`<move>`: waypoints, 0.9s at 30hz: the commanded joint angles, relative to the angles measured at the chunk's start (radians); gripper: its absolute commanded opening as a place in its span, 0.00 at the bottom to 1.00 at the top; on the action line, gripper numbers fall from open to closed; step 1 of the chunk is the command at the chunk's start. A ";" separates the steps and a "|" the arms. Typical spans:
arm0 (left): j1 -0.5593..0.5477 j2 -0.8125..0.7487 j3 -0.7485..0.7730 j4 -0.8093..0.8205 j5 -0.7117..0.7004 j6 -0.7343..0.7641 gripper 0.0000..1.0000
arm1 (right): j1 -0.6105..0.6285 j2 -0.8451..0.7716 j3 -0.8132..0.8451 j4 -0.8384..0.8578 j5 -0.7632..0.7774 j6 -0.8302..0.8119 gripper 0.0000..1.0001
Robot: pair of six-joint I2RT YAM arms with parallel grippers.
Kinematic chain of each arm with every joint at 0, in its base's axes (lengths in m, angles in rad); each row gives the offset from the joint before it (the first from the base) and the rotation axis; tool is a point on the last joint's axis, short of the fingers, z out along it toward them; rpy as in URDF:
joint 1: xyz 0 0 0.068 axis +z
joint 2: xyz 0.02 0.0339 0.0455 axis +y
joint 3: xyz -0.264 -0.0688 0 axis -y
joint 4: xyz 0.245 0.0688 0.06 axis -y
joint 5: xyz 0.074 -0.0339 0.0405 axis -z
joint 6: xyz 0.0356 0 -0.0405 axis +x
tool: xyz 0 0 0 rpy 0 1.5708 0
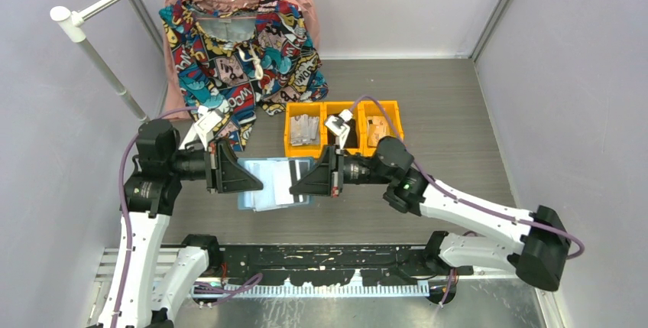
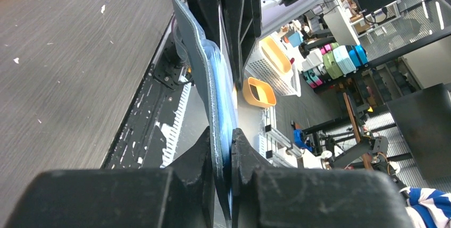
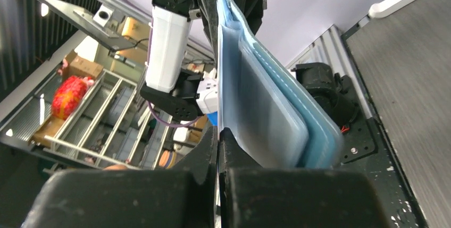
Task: Take the credit cards out of the card holder
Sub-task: Remove the credit card from the card holder, then place the credit card in the storage box.
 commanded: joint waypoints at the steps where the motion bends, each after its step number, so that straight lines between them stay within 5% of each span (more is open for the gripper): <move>1: -0.002 0.002 0.026 0.063 -0.009 -0.005 0.00 | -0.066 -0.128 -0.021 -0.036 0.011 -0.036 0.01; 5: -0.001 0.006 0.045 0.015 -0.067 0.059 0.00 | -0.169 -0.185 -0.022 -0.144 -0.044 -0.058 0.01; 9: -0.001 0.023 0.115 -0.210 -0.203 0.310 0.00 | -0.394 -0.229 0.065 -0.439 -0.054 -0.184 0.01; 12: -0.001 0.022 0.137 -0.285 -0.245 0.413 0.00 | -0.508 -0.084 0.137 -0.530 0.077 -0.209 0.01; 15: -0.002 0.003 0.166 -0.318 -0.216 0.455 0.00 | -0.511 0.159 0.274 -0.674 0.111 -0.287 0.01; 18: -0.002 -0.025 0.191 -0.377 -0.188 0.529 0.00 | -0.500 0.308 0.317 -0.645 0.165 -0.321 0.01; 27: -0.002 -0.072 0.183 -0.273 -0.156 0.401 0.00 | -0.402 0.741 0.611 -0.682 0.267 -0.378 0.03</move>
